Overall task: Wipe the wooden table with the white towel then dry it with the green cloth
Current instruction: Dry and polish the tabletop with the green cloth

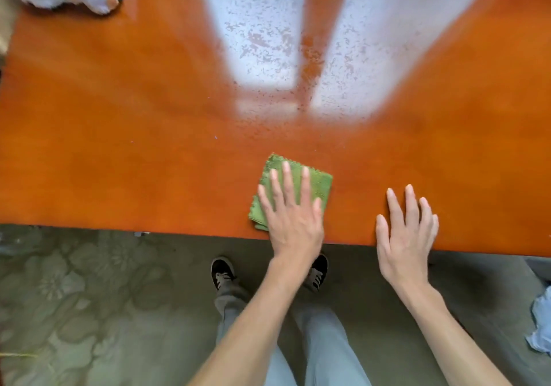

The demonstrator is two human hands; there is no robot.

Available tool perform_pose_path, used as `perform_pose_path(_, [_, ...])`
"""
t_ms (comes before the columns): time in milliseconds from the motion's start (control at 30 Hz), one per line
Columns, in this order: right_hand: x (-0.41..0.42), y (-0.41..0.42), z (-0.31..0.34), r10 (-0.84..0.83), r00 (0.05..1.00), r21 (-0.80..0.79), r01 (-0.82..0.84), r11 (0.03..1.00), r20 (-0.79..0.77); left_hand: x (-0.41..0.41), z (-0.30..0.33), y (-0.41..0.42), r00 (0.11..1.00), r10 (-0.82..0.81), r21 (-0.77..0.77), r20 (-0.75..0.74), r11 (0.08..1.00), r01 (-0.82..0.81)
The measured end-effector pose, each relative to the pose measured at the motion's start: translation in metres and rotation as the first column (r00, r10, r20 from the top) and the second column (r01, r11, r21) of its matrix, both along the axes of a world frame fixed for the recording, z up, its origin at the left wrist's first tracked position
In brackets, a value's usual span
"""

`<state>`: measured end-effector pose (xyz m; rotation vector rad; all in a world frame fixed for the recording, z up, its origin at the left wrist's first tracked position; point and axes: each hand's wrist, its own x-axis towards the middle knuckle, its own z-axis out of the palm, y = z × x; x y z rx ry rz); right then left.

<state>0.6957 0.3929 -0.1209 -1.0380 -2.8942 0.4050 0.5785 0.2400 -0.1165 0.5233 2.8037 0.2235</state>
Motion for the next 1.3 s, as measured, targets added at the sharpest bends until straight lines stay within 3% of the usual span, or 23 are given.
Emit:
perform_pose_path(100, [0.004,0.001,-0.001,0.031,0.999,-0.020,-0.031,0.999,-0.011,0.046,-0.002,0.058,0.991,-0.137,0.039,-0.009,0.990,0.137])
perform_pose_path(233, [0.006,0.005,-0.004,0.045,0.999,-0.026,-0.046,0.999,-0.028,0.045,-0.003,0.060,0.991,-0.129,0.041,-0.041,0.991,0.131])
perform_pose_path(433, [0.004,0.003,-0.009,0.033,0.999,0.035,-0.032,0.999,-0.025,-0.032,-0.002,-0.052,0.985,0.166,0.066,-0.047,0.984,-0.163])
perform_pose_path(633, [0.001,0.000,-0.009,0.009,1.000,0.083,-0.008,0.996,-0.019,-0.127,0.003,-0.214,0.904,0.424,-0.016,-0.050,0.905,-0.426])
perform_pose_path(800, [0.001,-0.001,-0.009,0.017,0.999,0.091,-0.014,0.996,-0.033,-0.172,0.004,-0.268,0.846,0.528,-0.074,-0.067,0.843,-0.532])
perform_pose_path(967, [0.002,0.001,-0.005,-0.008,1.000,0.036,0.008,0.999,-0.011,-0.156,0.000,-0.228,0.778,0.623,-0.037,-0.085,0.778,-0.627])
perform_pose_path(1300, [0.035,0.073,0.009,0.114,0.990,-0.122,-0.124,0.985,-0.082,-0.033,0.000,-0.002,0.931,0.351,0.022,-0.104,0.936,-0.350])
